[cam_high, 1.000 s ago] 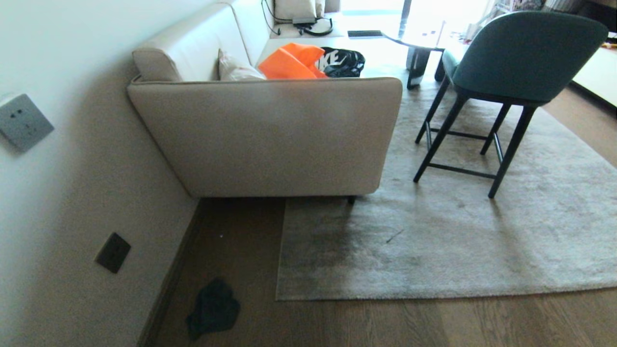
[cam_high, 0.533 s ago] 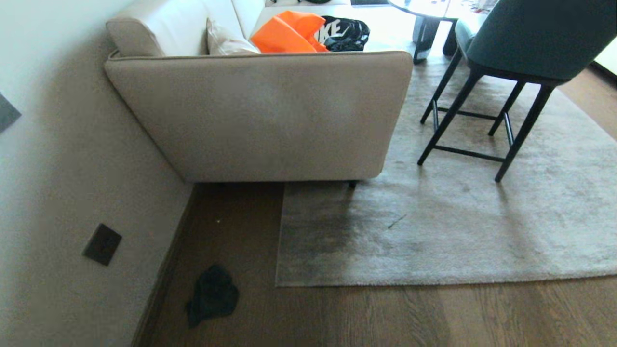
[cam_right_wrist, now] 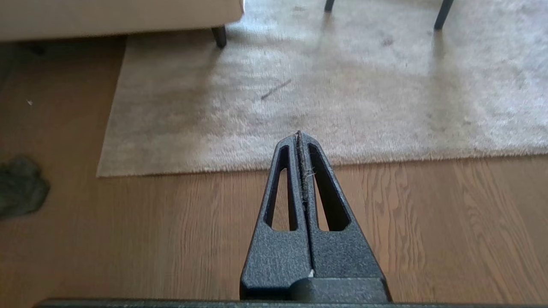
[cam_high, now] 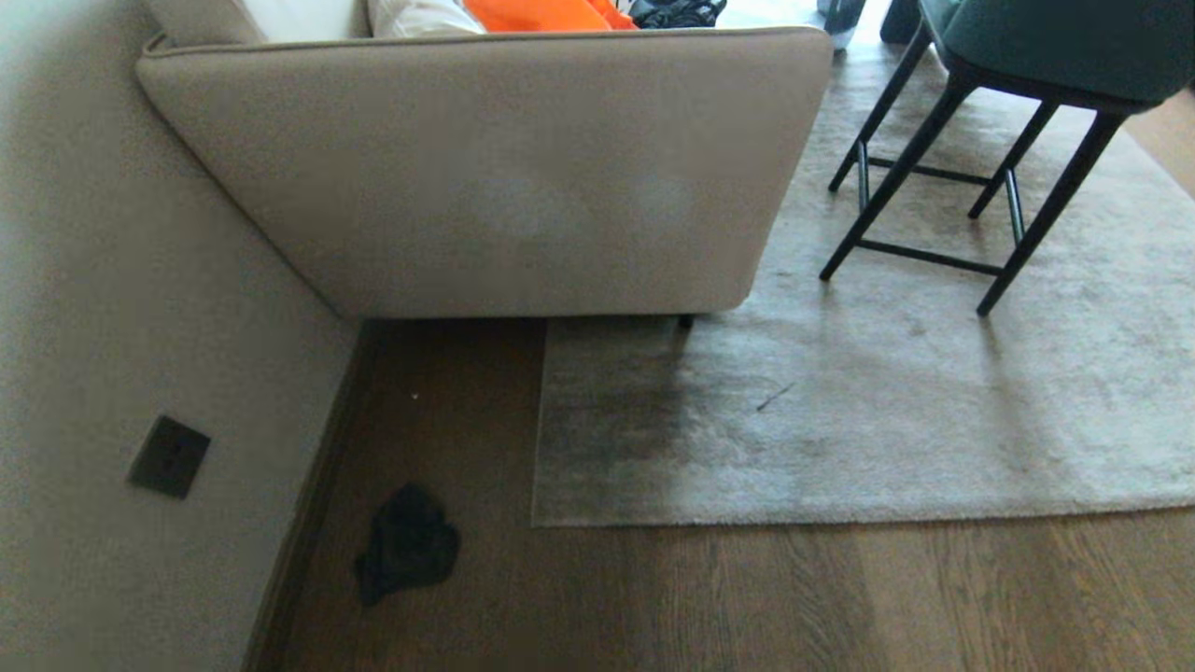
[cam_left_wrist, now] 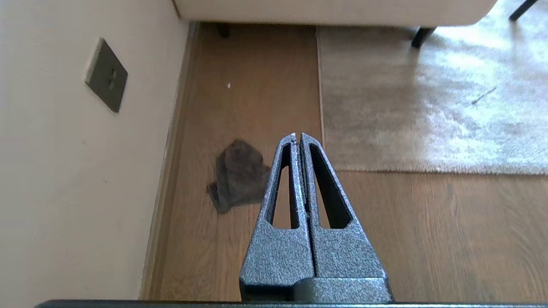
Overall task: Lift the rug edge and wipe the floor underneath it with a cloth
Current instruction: Pick up the rag
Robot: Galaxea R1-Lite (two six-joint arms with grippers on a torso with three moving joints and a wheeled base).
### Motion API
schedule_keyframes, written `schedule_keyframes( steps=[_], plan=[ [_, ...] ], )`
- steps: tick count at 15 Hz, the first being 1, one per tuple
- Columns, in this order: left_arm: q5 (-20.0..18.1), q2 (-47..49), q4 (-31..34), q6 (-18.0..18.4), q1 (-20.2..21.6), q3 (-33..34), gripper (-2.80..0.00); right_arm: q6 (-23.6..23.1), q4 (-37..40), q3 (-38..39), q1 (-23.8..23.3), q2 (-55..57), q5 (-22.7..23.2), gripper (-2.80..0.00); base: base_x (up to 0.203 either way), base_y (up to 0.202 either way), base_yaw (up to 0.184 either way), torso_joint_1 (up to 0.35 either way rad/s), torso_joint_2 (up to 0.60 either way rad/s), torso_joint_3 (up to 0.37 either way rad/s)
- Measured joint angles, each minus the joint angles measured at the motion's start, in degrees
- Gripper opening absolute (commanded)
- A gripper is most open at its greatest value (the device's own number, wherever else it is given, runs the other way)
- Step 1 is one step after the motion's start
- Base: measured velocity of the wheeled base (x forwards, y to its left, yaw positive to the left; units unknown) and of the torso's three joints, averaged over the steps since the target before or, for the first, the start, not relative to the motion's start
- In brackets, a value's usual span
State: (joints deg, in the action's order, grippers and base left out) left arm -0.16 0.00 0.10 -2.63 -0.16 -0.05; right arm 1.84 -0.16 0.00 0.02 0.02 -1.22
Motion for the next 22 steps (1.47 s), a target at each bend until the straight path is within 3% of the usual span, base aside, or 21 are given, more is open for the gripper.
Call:
schedule_keyframes(
  steps=[22],
  plan=[
    [0.0,0.0,0.1,0.3,0.0,0.0,-2.80,0.0,0.0,0.0,0.0,0.0,0.0,-2.80,0.000,0.000,0.000,0.002,0.00,-0.196]
  ],
)
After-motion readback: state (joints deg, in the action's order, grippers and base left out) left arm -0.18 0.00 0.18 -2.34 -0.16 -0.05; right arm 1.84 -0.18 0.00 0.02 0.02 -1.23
